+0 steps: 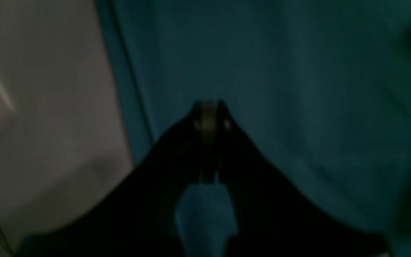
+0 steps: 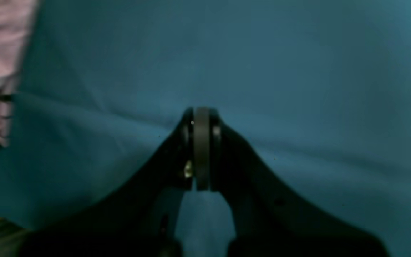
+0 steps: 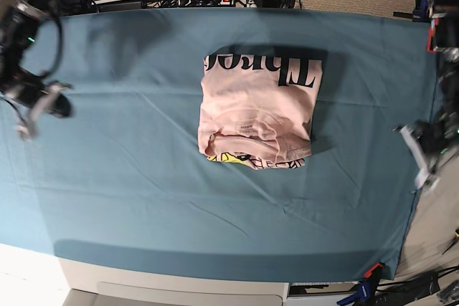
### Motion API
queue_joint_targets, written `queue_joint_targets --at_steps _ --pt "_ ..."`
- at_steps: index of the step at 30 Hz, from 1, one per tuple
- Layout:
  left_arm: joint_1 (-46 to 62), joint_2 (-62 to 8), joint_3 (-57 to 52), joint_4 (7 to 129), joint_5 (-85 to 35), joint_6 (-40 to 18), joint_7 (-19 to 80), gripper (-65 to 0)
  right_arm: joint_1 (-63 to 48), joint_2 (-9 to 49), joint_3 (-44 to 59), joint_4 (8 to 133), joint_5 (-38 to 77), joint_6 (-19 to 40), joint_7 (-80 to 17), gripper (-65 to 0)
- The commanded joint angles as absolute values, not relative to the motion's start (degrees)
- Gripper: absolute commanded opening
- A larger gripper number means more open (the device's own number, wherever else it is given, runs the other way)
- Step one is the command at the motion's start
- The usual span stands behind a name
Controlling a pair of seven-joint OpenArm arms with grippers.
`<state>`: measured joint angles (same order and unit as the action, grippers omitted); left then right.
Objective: Fold the T-shirt properly
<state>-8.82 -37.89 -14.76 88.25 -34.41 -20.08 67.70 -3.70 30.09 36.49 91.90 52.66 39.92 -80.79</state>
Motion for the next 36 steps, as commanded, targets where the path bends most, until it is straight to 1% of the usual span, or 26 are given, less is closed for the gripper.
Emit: queue_joint_targets --at_steps 1,4,7,12,16,19,22,24,26,32,36 --pt "-7.6 -39.2 -18.9 90.0 -37.4 -21.8 68.1 -65.0 -5.0 32.4 39.3 92.8 53.7 39.5 -80.0 -65.0" --pt "1.1 -39.2 -30.6 91.9 -45.6 -25.1 69.4 -65.0 -11.3 34.1 46.7 92.8 53.7 39.1 -80.0 -65.0" --pt "10.7 -38.7 -40.7 93.0 -50.7 -26.3 70.4 -65.0 -17.6 34.1 53.3 92.8 54.2 39.1 -80.0 -65.0" --pt "26.3 -35.9 -53.0 93.1 -61.1 -30.2 74.1 -65.0 -26.9 33.8 59.2 92.8 54.6 38.7 -80.0 -65.0" --pt "37.8 -30.7 -58.2 93.1 -68.9 -33.4 76.8 -65.0 -32.9 33.6 59.7 92.8 54.6 38.7 -80.0 -65.0" --pt "44.9 -26.2 -58.8 93.1 -75.2 -35.9 79.6 -65.0 -35.9 32.3 59.7 92.8 54.6 38.7 -80.0 -65.0" --pt "49.1 -23.1 -58.9 93.1 -80.4 -38.9 80.0 -65.0 -38.2 30.0 59.7 92.8 56.3 38.7 -80.0 -65.0" --pt "50.7 -23.5 -59.1 93.1 -80.8 -39.1 80.0 -65.0 -39.7 28.1 59.6 92.8 58.7 39.4 -80.0 -65.0" --pt "50.7 -23.6 -59.1 92.7 -78.1 -38.9 80.0 -65.0 -41.0 26.4 59.4 92.8 59.3 40.0 -80.0 -65.0" --pt "50.4 -23.7 -58.9 92.0 -73.8 -40.0 78.1 -65.0 -42.3 24.4 58.6 89.6 56.7 40.0 -80.0 -65.0" --pt "50.5 -23.7 -56.8 91.0 -64.6 -39.6 72.1 -65.0 -41.6 24.4 55.2 82.4 50.8 40.0 -73.7 -65.0"
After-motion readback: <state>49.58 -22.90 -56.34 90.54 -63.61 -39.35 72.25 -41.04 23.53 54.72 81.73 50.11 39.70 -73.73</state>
